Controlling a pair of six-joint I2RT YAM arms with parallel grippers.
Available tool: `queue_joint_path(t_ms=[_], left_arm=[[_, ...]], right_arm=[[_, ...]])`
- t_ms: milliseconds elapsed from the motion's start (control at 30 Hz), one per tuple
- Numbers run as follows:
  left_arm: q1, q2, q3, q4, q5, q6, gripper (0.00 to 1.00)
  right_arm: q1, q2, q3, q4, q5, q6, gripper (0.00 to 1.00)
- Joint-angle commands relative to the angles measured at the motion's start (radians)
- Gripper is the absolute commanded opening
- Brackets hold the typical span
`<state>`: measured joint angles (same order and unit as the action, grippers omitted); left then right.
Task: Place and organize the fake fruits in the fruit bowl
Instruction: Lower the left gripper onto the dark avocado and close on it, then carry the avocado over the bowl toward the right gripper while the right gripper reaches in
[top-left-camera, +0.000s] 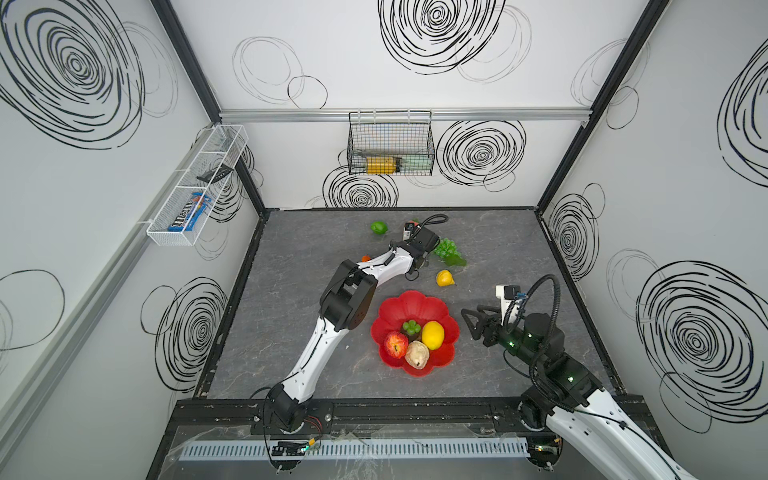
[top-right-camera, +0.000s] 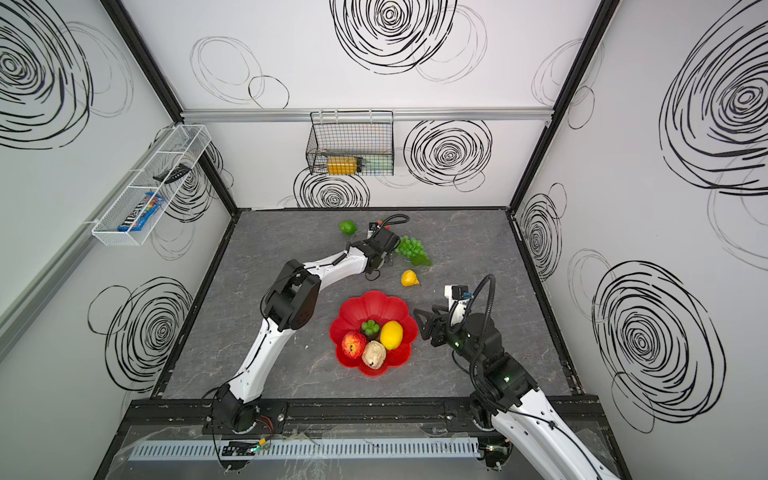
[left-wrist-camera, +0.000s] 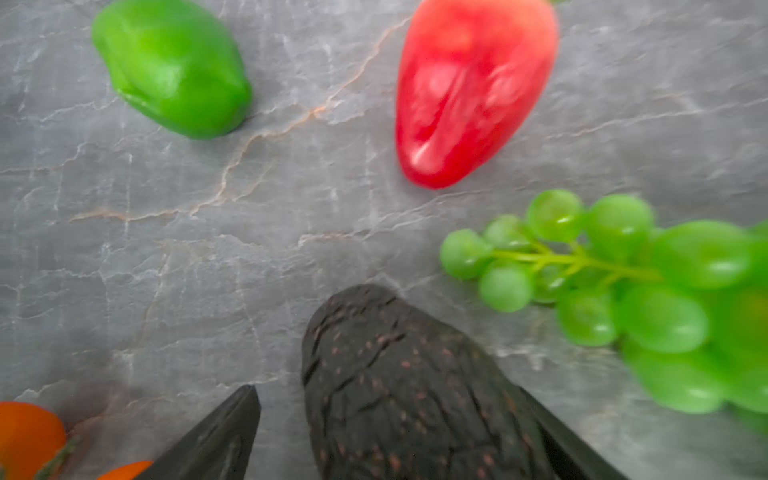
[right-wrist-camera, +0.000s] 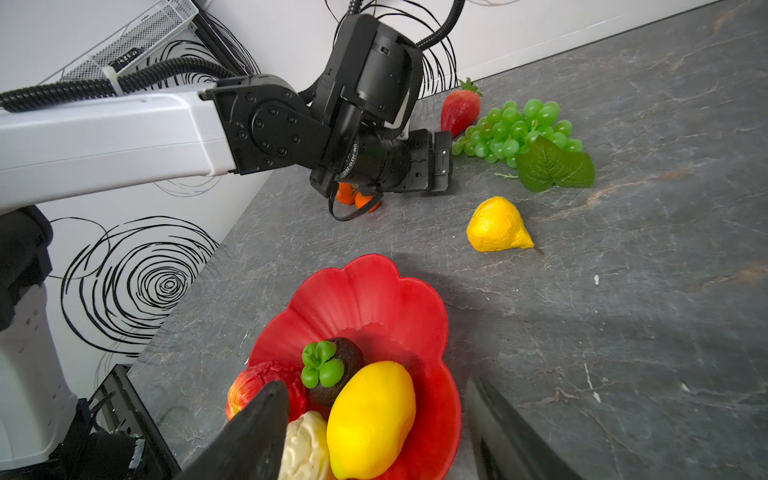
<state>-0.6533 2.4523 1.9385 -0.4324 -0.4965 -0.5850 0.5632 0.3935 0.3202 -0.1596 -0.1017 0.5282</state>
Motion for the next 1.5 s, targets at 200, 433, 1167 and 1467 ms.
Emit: queue_joint_path(t_ms=[200,433,1167,1467], left_arm=[[0.011,-0.111,-0.121,0.08,-0.058,0.007,0.88],[0.015,-0.097,-0.095,0.13,-0.034,0.043,0.81],[0.052,-0.217,-0.24,0.319,0.129,0.092,0.5],[0.04,-0.455,-0.487,0.518,0.274,0.165,0.5]], right_arm=[[-0.003,0.021,-0.018,0.054,-0.026,0.02,0.72],[-0.003,0.022,-0.016,0.052,-0.035,0.022,0.72],[-0.003,0.023,0.014,0.034,0.0,0.002,0.72],[-0.004,0.042,0.034,0.04,-0.001,-0.005,0.72]])
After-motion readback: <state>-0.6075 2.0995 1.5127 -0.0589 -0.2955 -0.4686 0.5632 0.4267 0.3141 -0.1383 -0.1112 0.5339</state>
